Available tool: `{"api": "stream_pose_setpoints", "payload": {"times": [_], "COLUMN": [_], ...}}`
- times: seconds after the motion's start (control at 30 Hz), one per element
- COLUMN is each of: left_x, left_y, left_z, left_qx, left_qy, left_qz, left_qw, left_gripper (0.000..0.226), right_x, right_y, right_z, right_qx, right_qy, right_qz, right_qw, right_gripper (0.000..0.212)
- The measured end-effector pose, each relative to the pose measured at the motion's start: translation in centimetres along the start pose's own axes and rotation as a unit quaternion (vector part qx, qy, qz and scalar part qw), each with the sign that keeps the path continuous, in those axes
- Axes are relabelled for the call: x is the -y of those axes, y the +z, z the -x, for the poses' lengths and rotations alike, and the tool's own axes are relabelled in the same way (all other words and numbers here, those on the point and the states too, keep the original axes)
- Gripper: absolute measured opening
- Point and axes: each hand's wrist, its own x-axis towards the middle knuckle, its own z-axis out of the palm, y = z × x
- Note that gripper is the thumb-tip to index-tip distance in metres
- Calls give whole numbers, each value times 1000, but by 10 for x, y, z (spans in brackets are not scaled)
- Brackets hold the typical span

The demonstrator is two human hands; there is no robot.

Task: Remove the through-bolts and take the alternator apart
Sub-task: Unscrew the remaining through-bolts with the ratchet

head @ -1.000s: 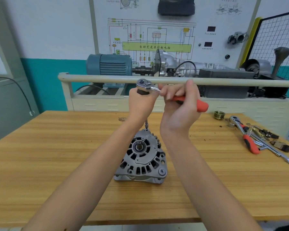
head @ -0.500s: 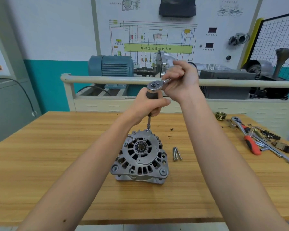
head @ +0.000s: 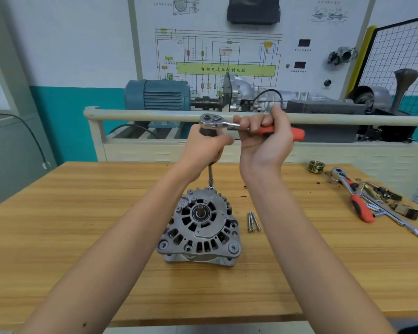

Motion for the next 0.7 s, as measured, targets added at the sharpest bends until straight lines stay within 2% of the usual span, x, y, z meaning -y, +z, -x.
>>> {"api": "stream_pose_setpoints", "payload": {"times": [0.1,0.17,0.23,0.3,0.4,0.5,0.6,0.7], "left_x": [-1,-2,-2,-2,1,3,4,5], "left_y": [-10,-14,-13,-9,-5,3,12,14], "left_z": [2,1,0,1,3,1,-3,0], "left_qx": [90,128,167,190,148,23,-87,-93], "left_qy": [31,35,33,24,15,0,-11,8], "left_qz": [-9,-4,12,39,51,56,59,49], "left_qw": [995,991,985,981,988,998,994,994], "left_gripper": [33,35,39,43,45,45,39,43], "right_x": [11,15,18,17,12,2,-10,-11], "right_y": [4,9,11,12,9,3,-3,-5], "right_z": [-26,-41,-50,-52,-40,-13,19,28], "right_qx": [-26,-12,-3,-9,-44,-63,-2,61], "right_qy": [124,202,252,266,205,66,-70,-124], "right_qz": [10,39,37,17,-2,-17,20,68], "right_qw": [992,979,967,964,978,996,997,988], "right_gripper": [41,52,57,50,41,38,35,32]}}
